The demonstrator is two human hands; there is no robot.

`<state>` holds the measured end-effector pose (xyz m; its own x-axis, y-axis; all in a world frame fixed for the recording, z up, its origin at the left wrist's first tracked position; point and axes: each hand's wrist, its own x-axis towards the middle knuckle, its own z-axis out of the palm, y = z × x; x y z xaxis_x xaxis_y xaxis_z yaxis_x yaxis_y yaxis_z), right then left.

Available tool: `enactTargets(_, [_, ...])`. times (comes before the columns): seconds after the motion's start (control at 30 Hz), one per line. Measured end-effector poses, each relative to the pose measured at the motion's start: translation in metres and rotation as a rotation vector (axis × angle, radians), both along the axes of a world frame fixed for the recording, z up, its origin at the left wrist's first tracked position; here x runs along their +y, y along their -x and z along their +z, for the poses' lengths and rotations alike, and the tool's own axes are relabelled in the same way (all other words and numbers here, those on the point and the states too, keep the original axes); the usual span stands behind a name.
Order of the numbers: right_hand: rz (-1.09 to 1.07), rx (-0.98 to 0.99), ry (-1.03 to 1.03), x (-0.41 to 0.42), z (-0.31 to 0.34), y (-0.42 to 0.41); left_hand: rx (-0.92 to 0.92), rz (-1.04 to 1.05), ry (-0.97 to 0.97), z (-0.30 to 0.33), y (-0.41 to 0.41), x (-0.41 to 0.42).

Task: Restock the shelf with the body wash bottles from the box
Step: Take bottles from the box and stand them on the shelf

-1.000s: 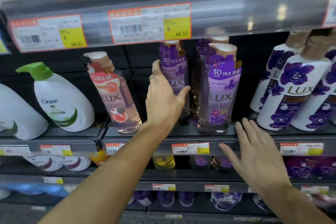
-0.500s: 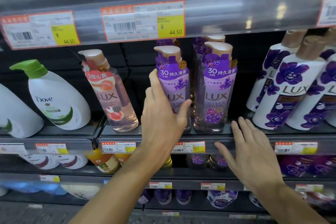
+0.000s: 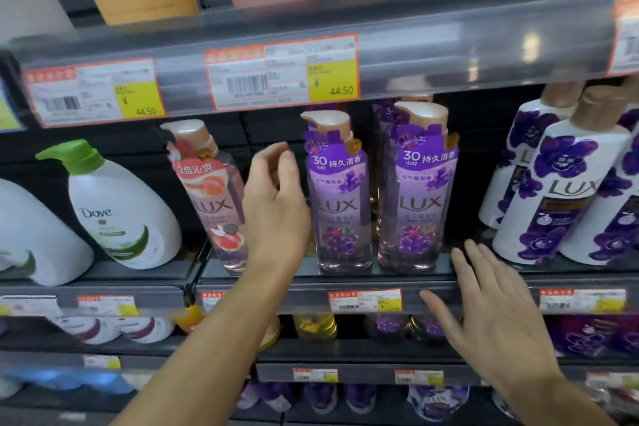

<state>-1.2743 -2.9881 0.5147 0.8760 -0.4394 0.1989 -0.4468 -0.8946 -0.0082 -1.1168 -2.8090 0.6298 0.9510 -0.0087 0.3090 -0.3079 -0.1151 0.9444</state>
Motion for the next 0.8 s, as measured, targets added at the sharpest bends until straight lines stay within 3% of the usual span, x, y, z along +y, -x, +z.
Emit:
enactTargets(0.47, [0.004, 0.021, -0.010, -0.001, 0.002, 0.000, -0.220, 0.032, -0.325, 0.023, -0.023, 0.002])
enactTargets(0.67, [0.014, 0.051, -0.014, -0.004, 0.005, 0.000, -0.269, -0.002, -0.567, 0.017, -0.027, 0.001])
enactTargets(0.8, [0.004, 0.040, -0.009, -0.005, 0.003, -0.004, -0.375, -0.065, -0.591, 0.011, -0.036, 0.000])
